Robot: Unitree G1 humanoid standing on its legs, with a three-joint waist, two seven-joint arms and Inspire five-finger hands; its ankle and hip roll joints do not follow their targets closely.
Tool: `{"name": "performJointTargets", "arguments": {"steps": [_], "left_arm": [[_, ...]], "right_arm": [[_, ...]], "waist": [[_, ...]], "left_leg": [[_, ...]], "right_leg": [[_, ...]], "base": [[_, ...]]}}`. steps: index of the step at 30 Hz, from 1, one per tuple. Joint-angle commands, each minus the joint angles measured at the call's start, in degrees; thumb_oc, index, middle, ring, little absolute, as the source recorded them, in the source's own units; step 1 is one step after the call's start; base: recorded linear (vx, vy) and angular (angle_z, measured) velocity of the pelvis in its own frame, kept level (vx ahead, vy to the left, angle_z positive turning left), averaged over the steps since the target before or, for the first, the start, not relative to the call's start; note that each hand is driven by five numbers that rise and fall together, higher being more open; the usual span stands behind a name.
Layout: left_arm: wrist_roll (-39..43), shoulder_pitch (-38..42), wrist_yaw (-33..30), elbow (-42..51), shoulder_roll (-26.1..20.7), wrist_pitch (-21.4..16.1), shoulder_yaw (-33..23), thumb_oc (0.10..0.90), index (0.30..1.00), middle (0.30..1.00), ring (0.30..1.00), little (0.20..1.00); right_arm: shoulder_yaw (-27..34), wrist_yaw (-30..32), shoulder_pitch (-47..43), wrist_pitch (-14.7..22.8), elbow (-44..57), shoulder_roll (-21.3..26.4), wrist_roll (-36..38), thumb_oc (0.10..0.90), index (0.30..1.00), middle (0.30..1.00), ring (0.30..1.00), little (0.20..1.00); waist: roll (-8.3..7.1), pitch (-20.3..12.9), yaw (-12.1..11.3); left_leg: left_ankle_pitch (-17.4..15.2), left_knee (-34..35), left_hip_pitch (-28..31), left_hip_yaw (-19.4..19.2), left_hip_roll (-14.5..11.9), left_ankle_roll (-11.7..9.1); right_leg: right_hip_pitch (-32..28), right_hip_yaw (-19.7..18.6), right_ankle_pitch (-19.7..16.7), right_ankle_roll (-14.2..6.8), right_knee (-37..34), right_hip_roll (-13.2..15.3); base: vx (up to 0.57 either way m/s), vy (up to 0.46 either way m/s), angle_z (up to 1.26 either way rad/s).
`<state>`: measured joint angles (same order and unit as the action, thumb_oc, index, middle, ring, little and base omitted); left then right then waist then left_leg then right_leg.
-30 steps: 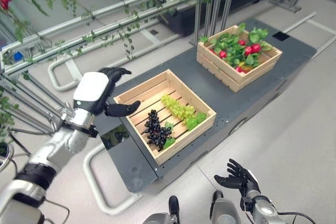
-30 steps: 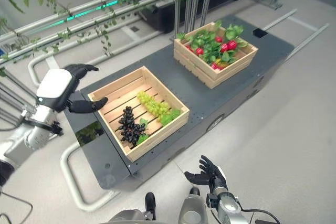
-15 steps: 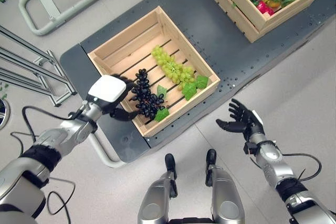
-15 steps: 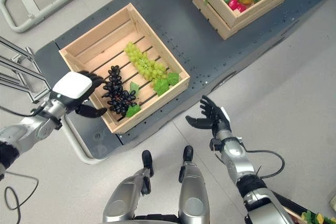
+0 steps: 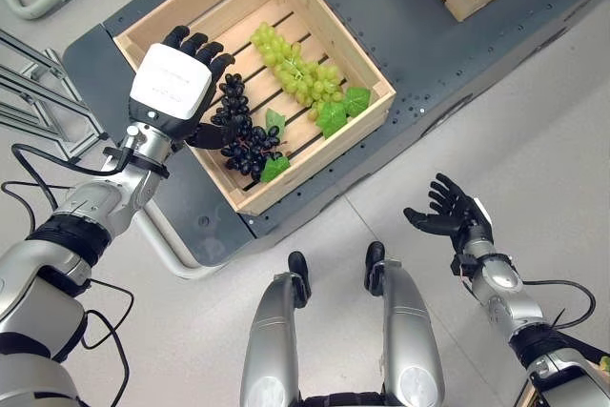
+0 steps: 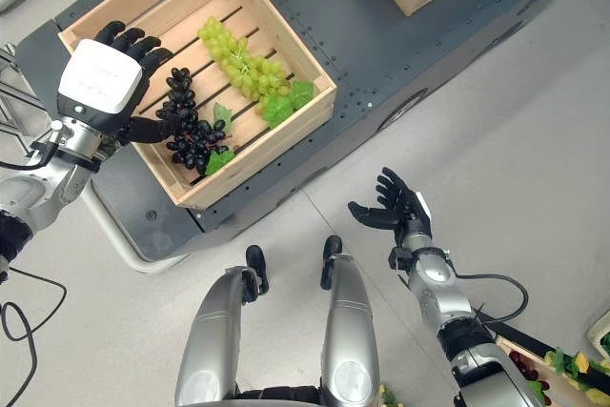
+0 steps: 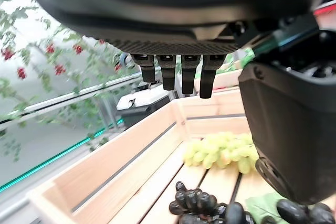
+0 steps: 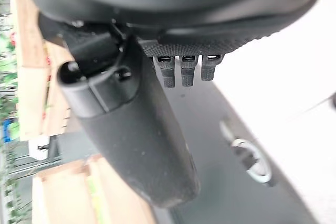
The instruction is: Pick up the fruits from the basket on one side to the basket on the other side
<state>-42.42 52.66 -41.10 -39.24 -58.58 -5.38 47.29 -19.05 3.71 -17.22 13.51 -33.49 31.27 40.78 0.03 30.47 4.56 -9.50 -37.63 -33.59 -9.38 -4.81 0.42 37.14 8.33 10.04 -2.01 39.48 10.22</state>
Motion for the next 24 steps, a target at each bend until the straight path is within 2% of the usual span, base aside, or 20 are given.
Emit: {"name": "performJointTargets", "arguments": {"steps": [1,7,13,17,19,24], "left_arm": [[-4.28,4.95,-1.18,3.28,-3.40,2.04,-4.59,0.800,0.900,0.900,0.900,0.900],[-5.78,7.04,5.81,5.73,-6.45,-0.45,-1.05,0.800,0.900,0.900,0.900,0.900],[-6.05,10.75,15.66,8.85,-8.04,-6.17,3.08,0.800,0.900,0.900,0.900,0.900],[-5.02,11.94,22.25,9.88,-7.93,-5.49,6.02,0.800,0.900,0.900,0.900,0.900],[-4.69,12.02,23.37,9.62,-7.64,-5.12,6.25,0.800,0.900,0.900,0.900,0.900],[-1.50,12.74,30.60,8.18,-6.54,-2.28,7.07,0.800,0.900,0.900,0.900,0.900]], "right_arm": [[0.72,2.11,-2.79,3.62,5.30,0.96,-1.17,0.800,0.900,0.900,0.900,0.900],[0.82,1.90,-3.37,2.87,5.09,2.34,1.64,0.800,0.900,0.900,0.900,0.900],[0.78,2.55,-3.42,3.49,5.01,2.47,1.96,0.800,0.900,0.900,0.900,0.900],[0.44,3.71,-3.80,3.67,5.02,2.27,2.26,0.800,0.900,0.900,0.900,0.900],[0.39,3.71,-4.00,3.77,4.87,2.32,2.46,0.800,0.900,0.900,0.900,0.900],[-0.12,4.49,-4.59,3.94,4.54,1.82,1.82,0.800,0.900,0.900,0.900,0.900]], "waist": [[-0.14,-0.67,0.28],[0.07,-0.67,0.47],[0.37,-0.67,0.49],[0.46,-0.67,0.55],[0.44,-0.67,0.61],[0.30,-0.67,0.59]], "left_leg": [[-2.09,2.95,2.69,-1.14,1.11,0.31],[-1.99,2.57,1.36,-1.78,0.72,0.20],[-2.02,2.38,-0.51,-2.42,0.48,0.63],[-2.29,1.96,-1.58,-2.44,0.63,0.79],[-2.30,1.92,-1.89,-2.48,0.61,0.81],[-2.06,1.94,-3.32,-2.65,0.51,0.92]], "right_leg": [[-4.53,0.73,0.17,0.13,-3.10,-0.68],[-3.18,0.69,-0.15,0.06,-3.09,-0.82],[-1.06,0.67,-0.42,-0.14,-2.70,-0.88],[-0.08,0.81,-0.57,-0.37,-2.51,-0.82],[0.21,0.71,-0.65,-0.39,-2.59,-0.86],[1.58,0.65,-1.40,-0.62,-3.24,-0.90]], "base": [[-0.04,0.015,-0.03],[-0.02,0.011,-0.04],[0.00,0.000,0.00],[0.00,0.000,0.00],[0.00,0.000,0.00],[0.00,0.000,0.00]]}}
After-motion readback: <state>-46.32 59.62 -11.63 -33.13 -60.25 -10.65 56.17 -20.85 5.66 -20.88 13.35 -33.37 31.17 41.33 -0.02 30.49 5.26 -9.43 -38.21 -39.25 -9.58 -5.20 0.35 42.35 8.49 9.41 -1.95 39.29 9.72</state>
